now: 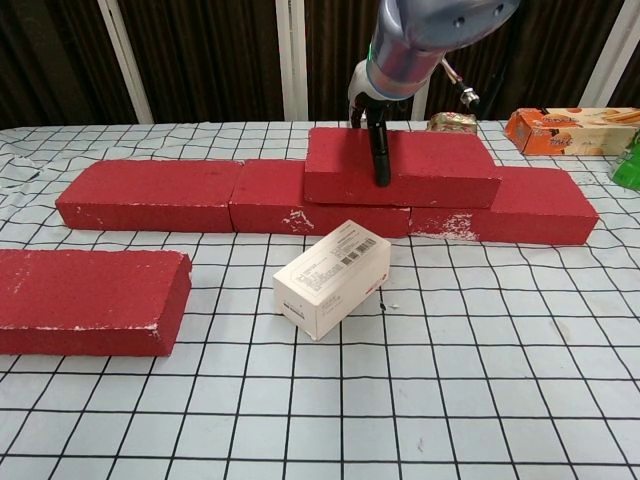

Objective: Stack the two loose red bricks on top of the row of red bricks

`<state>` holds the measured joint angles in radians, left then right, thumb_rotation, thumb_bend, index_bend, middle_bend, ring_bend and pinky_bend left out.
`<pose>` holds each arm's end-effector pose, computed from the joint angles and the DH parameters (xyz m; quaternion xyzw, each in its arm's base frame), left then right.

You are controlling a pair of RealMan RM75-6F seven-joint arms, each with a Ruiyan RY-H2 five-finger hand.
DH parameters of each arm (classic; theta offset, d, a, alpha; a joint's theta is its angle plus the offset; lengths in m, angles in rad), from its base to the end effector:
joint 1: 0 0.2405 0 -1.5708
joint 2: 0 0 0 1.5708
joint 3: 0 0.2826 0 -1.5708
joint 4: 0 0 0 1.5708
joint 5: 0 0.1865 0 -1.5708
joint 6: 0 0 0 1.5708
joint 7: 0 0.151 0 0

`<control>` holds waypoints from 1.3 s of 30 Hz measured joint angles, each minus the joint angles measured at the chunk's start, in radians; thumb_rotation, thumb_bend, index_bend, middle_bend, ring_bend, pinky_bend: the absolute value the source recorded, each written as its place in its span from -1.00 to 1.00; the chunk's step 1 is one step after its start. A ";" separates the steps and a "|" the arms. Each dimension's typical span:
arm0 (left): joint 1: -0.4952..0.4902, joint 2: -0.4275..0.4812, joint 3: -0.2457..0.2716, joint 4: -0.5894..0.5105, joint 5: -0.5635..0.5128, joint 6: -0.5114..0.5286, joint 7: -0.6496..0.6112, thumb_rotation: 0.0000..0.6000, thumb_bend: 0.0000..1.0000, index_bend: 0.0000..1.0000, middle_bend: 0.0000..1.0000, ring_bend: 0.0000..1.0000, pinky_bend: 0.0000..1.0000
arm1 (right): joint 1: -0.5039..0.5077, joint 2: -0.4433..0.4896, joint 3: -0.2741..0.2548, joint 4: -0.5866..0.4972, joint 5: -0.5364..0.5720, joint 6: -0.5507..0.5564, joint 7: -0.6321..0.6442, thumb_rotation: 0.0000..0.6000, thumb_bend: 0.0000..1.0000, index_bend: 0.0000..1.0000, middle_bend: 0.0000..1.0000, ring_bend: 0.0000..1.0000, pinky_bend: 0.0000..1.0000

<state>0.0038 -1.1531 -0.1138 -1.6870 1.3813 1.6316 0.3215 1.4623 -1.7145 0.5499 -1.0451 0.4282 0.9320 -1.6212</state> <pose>-0.3314 0.1662 0.2107 -0.5357 -0.3246 -0.3189 0.7113 0.0003 -0.4881 -0.0147 0.7407 -0.4089 0.0877 0.5258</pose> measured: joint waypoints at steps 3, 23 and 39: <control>0.000 0.000 -0.001 0.001 -0.001 0.000 0.000 1.00 -0.56 -0.74 -1.00 -1.00 -0.94 | 0.002 -0.005 0.002 0.007 -0.001 0.005 -0.003 1.00 -0.69 -0.76 -0.75 -0.87 -1.00; -0.002 -0.002 0.001 0.001 -0.001 -0.002 0.006 1.00 -0.56 -0.74 -1.00 -1.00 -0.94 | 0.002 -0.019 0.026 0.022 0.007 0.020 -0.030 1.00 -0.69 -1.00 -0.80 -0.94 -1.00; -0.003 -0.003 0.001 0.004 -0.003 -0.004 0.007 1.00 -0.56 -0.76 -1.00 -1.00 -0.94 | -0.008 0.031 0.073 -0.064 0.016 0.048 -0.026 1.00 -0.69 -1.00 -0.94 -1.00 -1.00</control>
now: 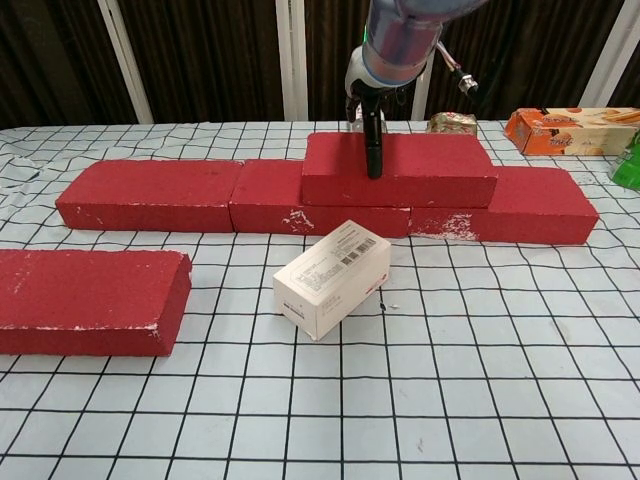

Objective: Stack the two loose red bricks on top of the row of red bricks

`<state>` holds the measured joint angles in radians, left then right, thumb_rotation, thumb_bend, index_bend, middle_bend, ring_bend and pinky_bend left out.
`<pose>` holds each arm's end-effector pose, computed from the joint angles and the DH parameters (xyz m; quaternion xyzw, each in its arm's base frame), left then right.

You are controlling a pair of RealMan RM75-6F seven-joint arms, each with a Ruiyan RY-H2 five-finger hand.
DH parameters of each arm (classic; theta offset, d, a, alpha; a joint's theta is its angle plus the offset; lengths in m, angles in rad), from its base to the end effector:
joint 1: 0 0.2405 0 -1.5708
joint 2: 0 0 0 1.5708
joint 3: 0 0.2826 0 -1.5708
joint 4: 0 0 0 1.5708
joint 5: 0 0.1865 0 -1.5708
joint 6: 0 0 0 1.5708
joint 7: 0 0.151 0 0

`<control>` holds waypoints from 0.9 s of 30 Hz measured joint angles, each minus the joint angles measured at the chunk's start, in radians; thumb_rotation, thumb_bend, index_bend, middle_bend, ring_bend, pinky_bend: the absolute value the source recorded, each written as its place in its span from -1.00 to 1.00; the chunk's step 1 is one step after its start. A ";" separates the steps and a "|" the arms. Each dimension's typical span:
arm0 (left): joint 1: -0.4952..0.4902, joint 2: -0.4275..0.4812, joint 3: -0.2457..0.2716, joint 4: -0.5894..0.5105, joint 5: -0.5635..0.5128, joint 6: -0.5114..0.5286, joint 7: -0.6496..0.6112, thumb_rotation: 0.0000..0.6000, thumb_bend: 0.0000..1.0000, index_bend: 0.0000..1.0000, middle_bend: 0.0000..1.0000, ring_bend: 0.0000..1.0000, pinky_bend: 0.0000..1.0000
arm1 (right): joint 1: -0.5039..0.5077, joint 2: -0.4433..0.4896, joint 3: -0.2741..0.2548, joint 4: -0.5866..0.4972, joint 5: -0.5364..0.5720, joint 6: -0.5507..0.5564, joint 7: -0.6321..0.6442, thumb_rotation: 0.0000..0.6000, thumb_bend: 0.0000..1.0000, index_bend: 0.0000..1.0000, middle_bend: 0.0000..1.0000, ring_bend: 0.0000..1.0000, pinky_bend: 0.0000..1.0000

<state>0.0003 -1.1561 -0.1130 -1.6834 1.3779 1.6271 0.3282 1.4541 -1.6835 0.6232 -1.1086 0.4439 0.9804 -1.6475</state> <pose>-0.3321 0.1672 0.2093 -0.5378 -0.3241 -0.3155 0.7115 0.0117 -0.4851 -0.0021 0.7359 -0.4238 0.0985 0.5187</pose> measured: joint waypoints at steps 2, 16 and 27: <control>-0.001 -0.001 -0.002 0.003 -0.003 -0.001 0.002 1.00 -0.56 -0.77 -1.00 -1.00 -0.94 | -0.008 0.019 0.009 -0.029 -0.007 -0.003 0.011 1.00 -0.69 -1.00 -0.94 -1.00 -1.00; -0.014 0.002 0.010 0.016 0.046 -0.017 -0.070 1.00 -0.56 -0.79 -1.00 -1.00 -0.87 | -0.482 0.368 0.047 -0.616 -0.695 0.008 0.516 1.00 -0.69 -1.00 -0.93 -0.94 -1.00; -0.009 0.029 0.066 0.000 0.183 -0.001 -0.216 1.00 -0.71 -0.88 -1.00 -1.00 -0.86 | -1.064 0.636 -0.084 -0.894 -1.436 0.134 1.071 1.00 -0.69 -1.00 -0.93 -0.94 -1.00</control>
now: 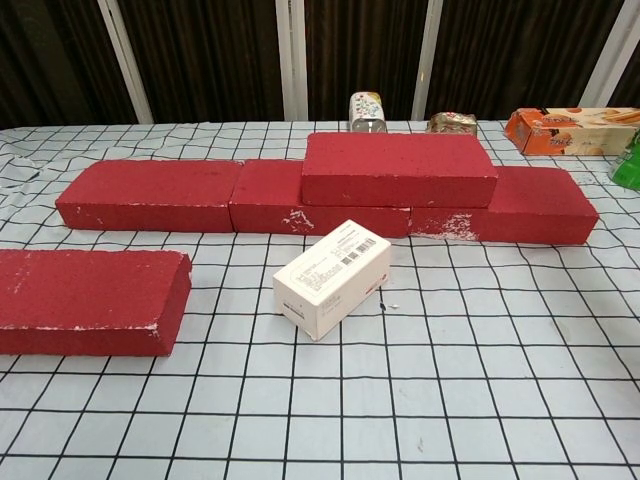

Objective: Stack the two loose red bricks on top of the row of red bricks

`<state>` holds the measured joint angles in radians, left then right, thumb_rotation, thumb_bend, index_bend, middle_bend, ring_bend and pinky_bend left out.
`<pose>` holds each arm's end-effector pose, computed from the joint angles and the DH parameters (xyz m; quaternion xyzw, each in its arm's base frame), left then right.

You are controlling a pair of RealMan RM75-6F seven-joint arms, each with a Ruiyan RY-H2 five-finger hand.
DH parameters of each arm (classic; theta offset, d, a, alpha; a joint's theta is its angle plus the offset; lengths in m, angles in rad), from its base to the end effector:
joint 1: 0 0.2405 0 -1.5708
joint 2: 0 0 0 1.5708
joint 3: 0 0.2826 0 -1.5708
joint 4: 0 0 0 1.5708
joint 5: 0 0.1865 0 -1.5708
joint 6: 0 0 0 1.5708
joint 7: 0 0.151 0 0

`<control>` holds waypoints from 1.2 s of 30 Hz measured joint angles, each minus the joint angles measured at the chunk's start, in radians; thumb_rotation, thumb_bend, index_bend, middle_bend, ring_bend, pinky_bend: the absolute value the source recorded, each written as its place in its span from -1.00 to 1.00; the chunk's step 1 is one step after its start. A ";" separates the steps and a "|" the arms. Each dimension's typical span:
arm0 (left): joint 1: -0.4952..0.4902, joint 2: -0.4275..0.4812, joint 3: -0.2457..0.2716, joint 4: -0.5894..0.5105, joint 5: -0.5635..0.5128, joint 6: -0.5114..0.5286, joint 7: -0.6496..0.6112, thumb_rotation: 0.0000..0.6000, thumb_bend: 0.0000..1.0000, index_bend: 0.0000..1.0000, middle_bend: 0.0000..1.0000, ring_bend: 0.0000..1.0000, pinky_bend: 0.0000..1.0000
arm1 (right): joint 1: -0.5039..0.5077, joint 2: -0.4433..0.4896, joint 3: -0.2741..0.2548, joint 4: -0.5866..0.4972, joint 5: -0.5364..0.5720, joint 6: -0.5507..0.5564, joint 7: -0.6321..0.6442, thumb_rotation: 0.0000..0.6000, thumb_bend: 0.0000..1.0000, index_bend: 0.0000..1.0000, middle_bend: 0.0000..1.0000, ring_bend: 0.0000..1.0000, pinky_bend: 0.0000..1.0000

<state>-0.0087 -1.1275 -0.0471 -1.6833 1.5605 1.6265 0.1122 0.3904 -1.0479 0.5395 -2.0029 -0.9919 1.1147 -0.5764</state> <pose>-0.3101 0.1616 0.2004 -0.5743 -0.3478 -0.4073 0.6191 -0.1839 -0.3258 0.2190 0.6114 -0.3446 0.4057 0.5855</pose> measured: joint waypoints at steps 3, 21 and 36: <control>0.007 -0.005 0.004 -0.012 0.003 0.013 -0.039 1.00 -0.74 -0.92 -1.00 -1.00 -0.86 | -0.095 0.035 -0.080 -0.014 -0.169 0.062 0.080 1.00 -0.69 -1.00 -0.93 -0.94 -1.00; -0.077 0.020 0.054 -0.070 -0.050 -0.254 0.011 1.00 -1.00 -1.00 -1.00 -1.00 -1.00 | -0.390 -0.004 -0.438 0.085 -0.448 0.298 0.359 1.00 -0.69 -1.00 -0.93 -0.94 -1.00; -0.372 0.219 0.002 -0.301 -0.341 -0.707 0.197 1.00 -1.00 -1.00 -1.00 -1.00 -1.00 | -0.379 0.011 -0.456 0.128 -0.386 0.247 0.448 1.00 -0.69 -1.00 -0.93 -0.96 -1.00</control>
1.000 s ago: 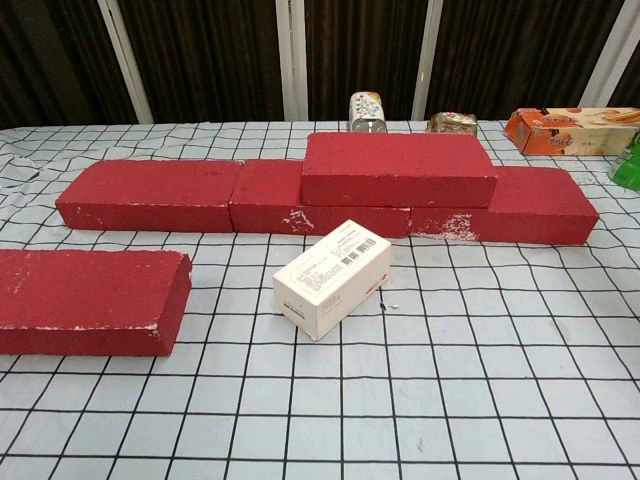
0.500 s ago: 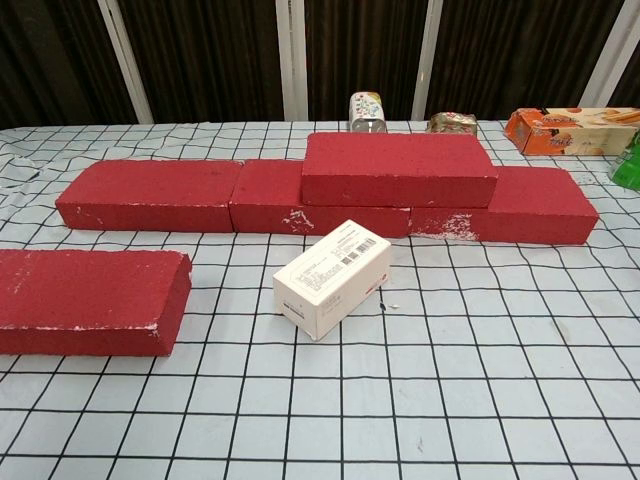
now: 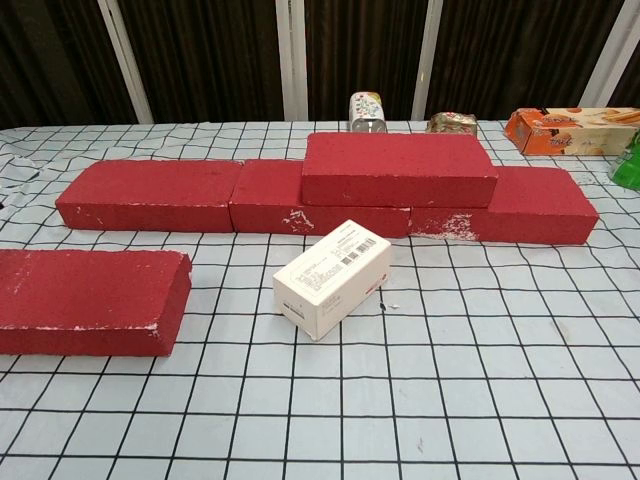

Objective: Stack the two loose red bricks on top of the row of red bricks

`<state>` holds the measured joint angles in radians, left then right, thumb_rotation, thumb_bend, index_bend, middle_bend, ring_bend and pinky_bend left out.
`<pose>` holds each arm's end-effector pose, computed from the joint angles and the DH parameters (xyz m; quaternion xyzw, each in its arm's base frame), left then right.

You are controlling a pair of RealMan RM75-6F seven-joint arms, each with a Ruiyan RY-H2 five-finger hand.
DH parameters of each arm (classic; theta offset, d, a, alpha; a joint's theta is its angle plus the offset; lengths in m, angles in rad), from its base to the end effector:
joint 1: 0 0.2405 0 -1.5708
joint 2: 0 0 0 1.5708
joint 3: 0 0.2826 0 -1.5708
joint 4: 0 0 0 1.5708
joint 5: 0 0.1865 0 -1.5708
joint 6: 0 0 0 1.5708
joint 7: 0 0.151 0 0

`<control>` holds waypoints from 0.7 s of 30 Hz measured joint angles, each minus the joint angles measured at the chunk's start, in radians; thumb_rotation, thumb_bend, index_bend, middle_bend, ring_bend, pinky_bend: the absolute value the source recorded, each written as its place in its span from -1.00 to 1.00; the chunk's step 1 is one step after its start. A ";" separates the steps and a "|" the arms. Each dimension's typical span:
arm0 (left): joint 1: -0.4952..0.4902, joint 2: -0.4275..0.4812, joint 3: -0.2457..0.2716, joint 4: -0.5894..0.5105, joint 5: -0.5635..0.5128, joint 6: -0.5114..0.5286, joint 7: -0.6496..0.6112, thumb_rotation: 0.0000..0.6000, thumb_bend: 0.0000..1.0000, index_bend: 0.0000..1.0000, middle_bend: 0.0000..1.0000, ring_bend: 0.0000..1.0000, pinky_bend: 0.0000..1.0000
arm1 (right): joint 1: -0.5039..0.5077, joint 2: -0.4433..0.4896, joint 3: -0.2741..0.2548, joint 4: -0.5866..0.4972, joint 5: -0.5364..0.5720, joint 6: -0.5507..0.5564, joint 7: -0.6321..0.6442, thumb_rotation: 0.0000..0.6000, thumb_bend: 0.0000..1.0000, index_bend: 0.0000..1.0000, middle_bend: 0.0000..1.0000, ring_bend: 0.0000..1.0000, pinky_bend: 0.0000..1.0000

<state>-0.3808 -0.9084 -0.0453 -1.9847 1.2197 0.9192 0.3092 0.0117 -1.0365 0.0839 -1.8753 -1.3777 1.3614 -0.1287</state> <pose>-0.2580 0.2378 0.1592 -0.7378 -0.4499 -0.2232 0.4511 -0.3119 -0.1662 0.1898 0.5626 -0.4777 0.3382 0.5838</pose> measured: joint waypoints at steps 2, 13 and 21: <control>-0.038 0.006 -0.014 -0.011 -0.043 -0.032 0.030 1.00 -1.00 -1.00 -1.00 -1.00 -1.00 | 0.004 0.001 0.001 0.000 0.008 -0.005 0.001 1.00 -0.69 -1.00 -0.93 -0.97 -1.00; -0.173 -0.062 -0.036 0.018 -0.226 -0.099 0.155 1.00 -1.00 -1.00 -1.00 -1.00 -1.00 | 0.019 0.015 -0.012 -0.008 0.027 -0.029 -0.002 1.00 -0.69 -1.00 -0.93 -0.98 -1.00; -0.205 -0.142 -0.012 0.090 -0.276 -0.103 0.172 1.00 -1.00 -1.00 -1.00 -1.00 -1.00 | 0.024 0.016 -0.016 -0.008 0.029 -0.026 -0.003 1.00 -0.69 -1.00 -0.93 -0.98 -1.00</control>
<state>-0.5862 -1.0503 -0.0577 -1.8951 0.9435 0.8158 0.4816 0.0356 -1.0209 0.0677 -1.8835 -1.3485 1.3353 -0.1316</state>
